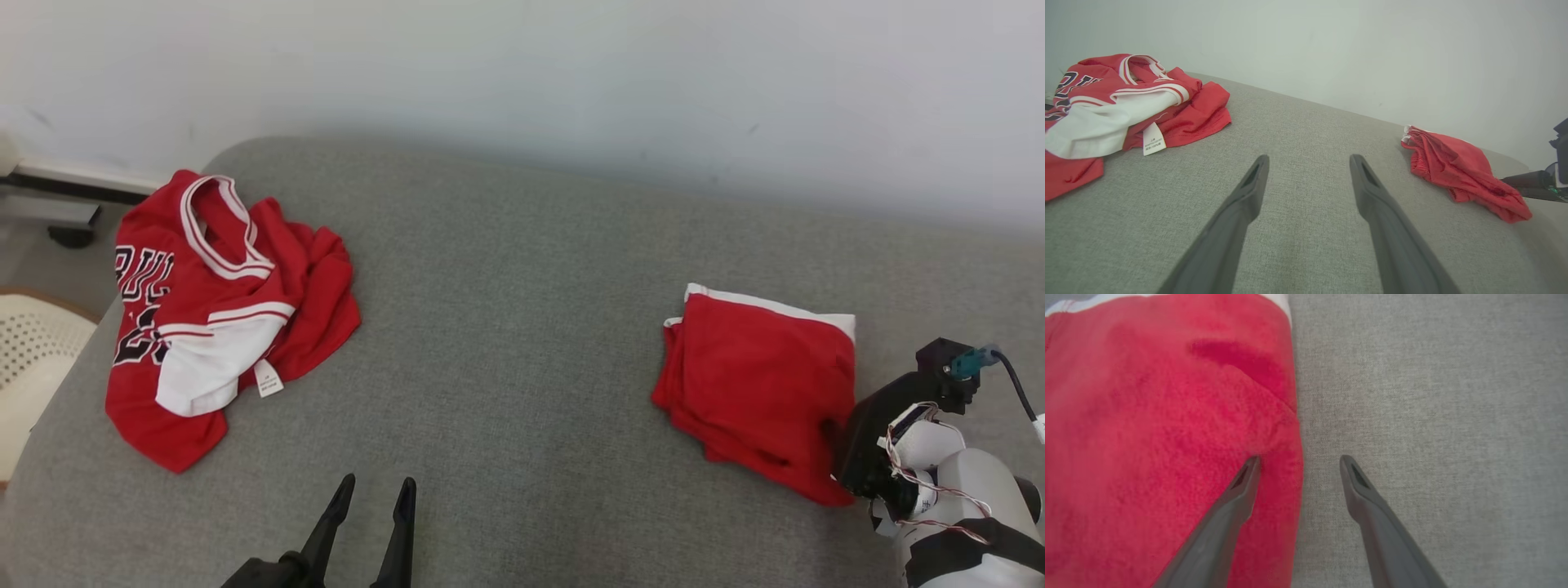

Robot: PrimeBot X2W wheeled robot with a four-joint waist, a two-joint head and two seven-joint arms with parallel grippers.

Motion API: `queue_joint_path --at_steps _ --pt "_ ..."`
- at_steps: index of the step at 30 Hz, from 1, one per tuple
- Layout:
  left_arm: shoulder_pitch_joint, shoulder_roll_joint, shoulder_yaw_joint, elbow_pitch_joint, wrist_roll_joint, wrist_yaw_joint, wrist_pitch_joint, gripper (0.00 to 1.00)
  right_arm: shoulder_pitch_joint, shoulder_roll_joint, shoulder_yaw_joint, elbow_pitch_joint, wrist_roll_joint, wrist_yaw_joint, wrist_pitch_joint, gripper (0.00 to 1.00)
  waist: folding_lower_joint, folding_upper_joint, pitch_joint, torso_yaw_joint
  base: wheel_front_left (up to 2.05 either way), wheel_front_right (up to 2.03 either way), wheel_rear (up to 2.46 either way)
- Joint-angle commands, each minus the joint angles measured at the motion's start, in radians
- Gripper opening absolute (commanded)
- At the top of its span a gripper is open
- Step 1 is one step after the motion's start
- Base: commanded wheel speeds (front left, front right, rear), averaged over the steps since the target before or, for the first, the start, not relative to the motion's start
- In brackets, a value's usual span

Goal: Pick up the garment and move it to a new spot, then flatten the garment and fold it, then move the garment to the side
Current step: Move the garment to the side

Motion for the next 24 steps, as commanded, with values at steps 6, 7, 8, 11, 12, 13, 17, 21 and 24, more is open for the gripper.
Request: queue_joint_path --at_steps 6,7,8,11,12,13,17,21,24 --pt "-0.021 0.001 0.0 -0.007 0.004 -0.001 -0.004 1.0 -0.032 0.003 -0.058 0.115 -0.023 -0.002 -0.038 1.0 -0.0001 -0.0001 0.047 0.04 0.0 0.0 0.0" --pt "-0.022 0.002 0.001 -0.008 0.005 -0.001 -0.004 1.0 -0.04 0.004 -0.061 0.132 -0.022 -0.002 -0.042 1.0 -0.0001 -0.0001 0.049 0.039 0.0 0.0 0.0" --pt "-0.022 0.001 0.003 -0.009 0.005 -0.002 -0.004 1.0 -0.045 0.005 -0.065 0.147 -0.018 -0.002 -0.047 1.0 -0.0001 -0.0001 0.051 0.037 0.0 0.0 0.0" --pt "-0.024 0.002 0.013 -0.012 0.006 -0.002 -0.004 1.0 -0.065 0.008 -0.062 0.194 -0.006 -0.002 -0.055 0.45 -0.0001 -0.0001 0.06 0.024 0.0 0.0 0.0" --pt "-0.027 0.002 0.014 -0.013 0.007 -0.002 -0.004 1.0 -0.073 0.008 -0.059 0.206 -0.007 -0.001 -0.06 0.18 -0.0001 -0.0001 0.063 0.019 0.0 0.0 0.0" --pt "-0.031 0.002 0.015 -0.014 0.007 -0.002 -0.004 1.0 -0.077 0.008 -0.057 0.21 -0.014 -0.001 -0.067 0.0 -0.0001 -0.0001 0.066 0.014 0.0 0.0 0.0" --pt "-0.04 0.002 0.027 -0.022 0.008 -0.002 -0.004 1.0 -0.097 -0.006 -0.033 0.217 -0.042 -0.002 -0.094 0.0 -0.0001 -0.0001 0.08 -0.018 0.0 0.0 0.0" --pt "-0.042 0.009 0.04 -0.028 0.008 -0.002 -0.004 1.0 -0.111 -0.057 0.012 0.206 -0.04 -0.004 -0.111 0.0 -0.0001 -0.0001 0.089 -0.061 0.0 0.0 0.0" --pt "-0.048 0.011 0.042 -0.037 0.008 -0.002 -0.004 1.0 -0.098 -0.102 0.06 0.182 -0.027 -0.004 -0.1 0.0 -0.0001 -0.0001 0.094 -0.094 0.0 0.0 0.0"
